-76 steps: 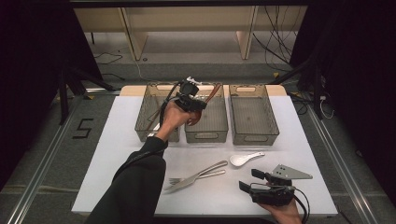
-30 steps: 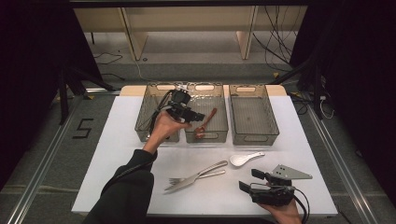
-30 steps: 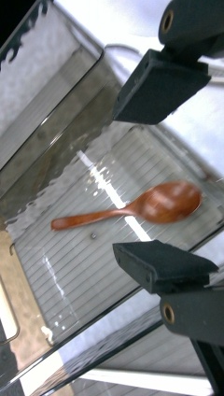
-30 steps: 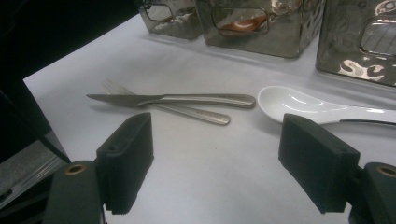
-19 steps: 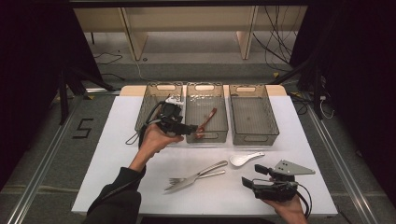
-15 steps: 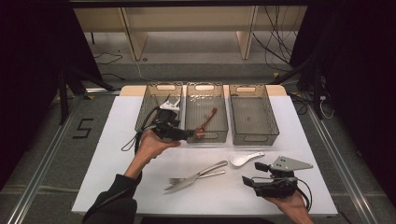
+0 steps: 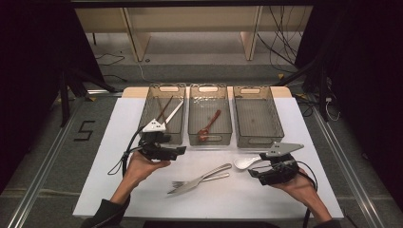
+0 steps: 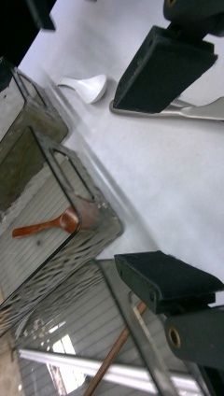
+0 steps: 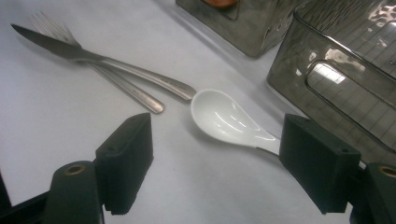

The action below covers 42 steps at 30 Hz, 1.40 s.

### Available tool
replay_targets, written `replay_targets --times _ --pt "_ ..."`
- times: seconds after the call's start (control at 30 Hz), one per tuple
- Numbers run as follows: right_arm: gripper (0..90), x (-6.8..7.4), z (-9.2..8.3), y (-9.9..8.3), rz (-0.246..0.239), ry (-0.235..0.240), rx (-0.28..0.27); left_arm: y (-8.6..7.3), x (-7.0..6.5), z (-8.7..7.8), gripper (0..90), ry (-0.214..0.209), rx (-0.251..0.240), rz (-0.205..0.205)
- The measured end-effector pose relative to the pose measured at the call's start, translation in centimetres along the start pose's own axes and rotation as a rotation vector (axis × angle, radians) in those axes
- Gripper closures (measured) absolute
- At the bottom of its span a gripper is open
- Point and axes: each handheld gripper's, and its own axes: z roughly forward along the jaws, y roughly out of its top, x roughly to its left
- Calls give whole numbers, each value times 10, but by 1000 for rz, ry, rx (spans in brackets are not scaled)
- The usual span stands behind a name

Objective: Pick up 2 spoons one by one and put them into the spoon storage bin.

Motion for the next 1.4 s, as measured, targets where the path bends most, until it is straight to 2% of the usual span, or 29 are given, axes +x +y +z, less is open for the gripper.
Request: replay_targets --times 0.2,0.33,0.43,0.5,0.57,0.67,0.77,1.0,1.13,1.3,1.37,1.4 --pt "266 -12 13 10 -47 26 102 -19 -5 -7 200 -4 -27 11" --pt "263 -22 25 13 -85 27 175 -31 -5 -16 200 -5 -51 4" --pt "260 -28 32 17 -114 47 218 -41 -4 -19 200 8 -51 21" --pt "260 -30 36 19 -126 44 253 -48 -3 -23 201 21 -53 25" --pt "263 -32 39 21 -141 54 266 -54 -1 -27 200 15 -60 7" --pt "281 -36 43 23 -134 62 278 -59 0 -32 199 16 -72 -5" --pt "285 -40 50 23 -138 64 318 -62 0 -34 199 24 -70 4" --pt "302 -48 60 20 -152 68 355 -67 1 -36 200 32 -73 -8" --pt "322 -51 63 19 -156 87 383 -69 2 -37 200 38 -69 -6" --pt "404 -51 65 18 -169 100 406 -71 3 -37 201 39 -69 -11" --pt "442 -48 66 17 -191 103 430 -71 3 -37 200 39 -67 -9" --pt "468 -47 66 16 -202 104 425 -71 3 -37 200 40 -66 -9"
